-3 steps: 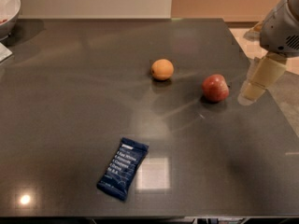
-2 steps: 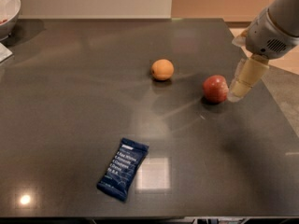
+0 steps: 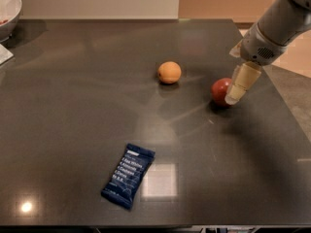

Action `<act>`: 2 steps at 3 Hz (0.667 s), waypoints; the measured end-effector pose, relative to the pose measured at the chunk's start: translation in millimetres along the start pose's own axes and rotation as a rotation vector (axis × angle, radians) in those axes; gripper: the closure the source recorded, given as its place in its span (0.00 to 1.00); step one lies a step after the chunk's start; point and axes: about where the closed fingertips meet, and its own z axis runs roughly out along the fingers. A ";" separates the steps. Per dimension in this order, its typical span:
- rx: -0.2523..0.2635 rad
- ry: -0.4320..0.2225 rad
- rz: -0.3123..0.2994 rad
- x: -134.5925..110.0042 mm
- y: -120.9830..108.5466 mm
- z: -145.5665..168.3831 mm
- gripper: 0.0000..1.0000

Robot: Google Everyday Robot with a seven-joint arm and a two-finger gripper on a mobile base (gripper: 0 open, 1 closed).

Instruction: Move apple near rxbar blueberry

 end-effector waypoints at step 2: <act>-0.066 0.012 -0.019 3.3 1.0 21.2 0.19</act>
Offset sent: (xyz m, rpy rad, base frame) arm -0.0022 0.0040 -0.0276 -0.0020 0.0901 0.0653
